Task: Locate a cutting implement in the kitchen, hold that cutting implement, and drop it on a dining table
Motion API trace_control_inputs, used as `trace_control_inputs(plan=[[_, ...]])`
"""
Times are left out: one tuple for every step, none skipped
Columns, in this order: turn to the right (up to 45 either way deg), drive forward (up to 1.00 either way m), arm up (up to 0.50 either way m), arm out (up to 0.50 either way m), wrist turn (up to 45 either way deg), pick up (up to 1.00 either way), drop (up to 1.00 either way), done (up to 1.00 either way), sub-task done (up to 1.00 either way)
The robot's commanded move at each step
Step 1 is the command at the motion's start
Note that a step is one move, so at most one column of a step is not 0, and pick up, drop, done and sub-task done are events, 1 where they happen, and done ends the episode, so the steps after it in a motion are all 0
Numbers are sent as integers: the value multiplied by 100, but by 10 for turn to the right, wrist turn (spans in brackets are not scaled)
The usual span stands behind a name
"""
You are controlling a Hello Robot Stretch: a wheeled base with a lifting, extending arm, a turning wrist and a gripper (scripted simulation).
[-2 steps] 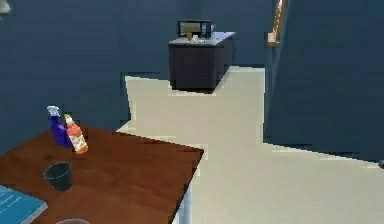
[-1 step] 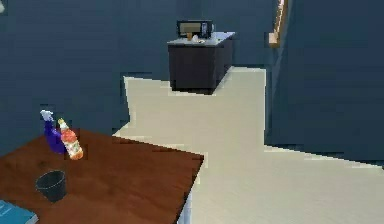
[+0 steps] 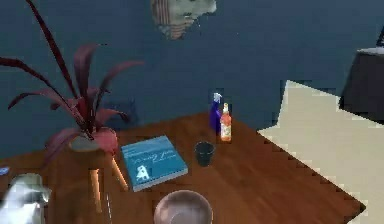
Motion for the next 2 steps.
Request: trace_control_inputs(plan=[[-450,0,0,0,0,0,0,0,0],[-450,0,0,0,0,0,0,0,0]])
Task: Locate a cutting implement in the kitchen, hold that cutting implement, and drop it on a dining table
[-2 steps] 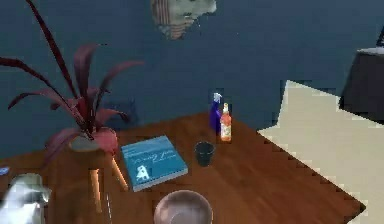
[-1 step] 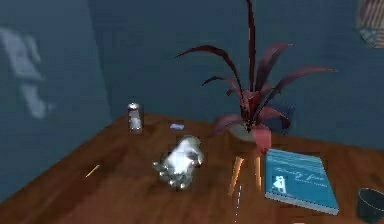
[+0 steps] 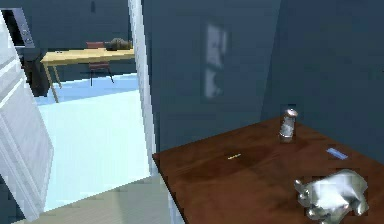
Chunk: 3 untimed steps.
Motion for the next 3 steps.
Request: trace_control_inputs(plan=[[0,0,0,34,0,0,0,0,0],[0,0,0,0,390,0,0,0,0],[0,0,-32,0,0,0,0,0,0]])
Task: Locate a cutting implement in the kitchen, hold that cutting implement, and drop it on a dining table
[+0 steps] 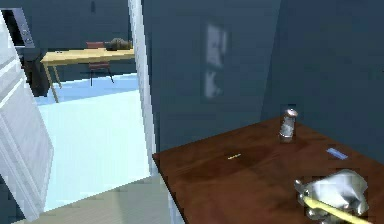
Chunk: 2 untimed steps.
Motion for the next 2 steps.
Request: trace_control_inputs(plan=[[0,0,0,0,0,0,100,0,0],[0,0,0,-10,0,0,0,0,0]])
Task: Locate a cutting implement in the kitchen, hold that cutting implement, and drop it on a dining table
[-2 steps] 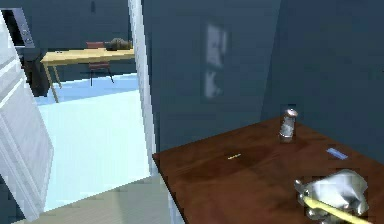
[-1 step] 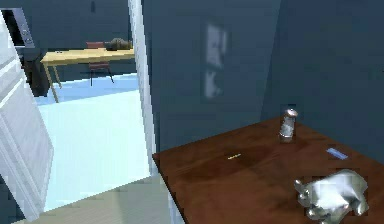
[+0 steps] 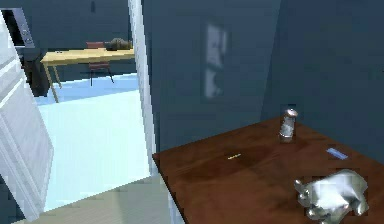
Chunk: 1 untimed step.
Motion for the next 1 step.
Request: trace_control_inputs(plan=[[0,0,0,0,0,0,0,100,0]])
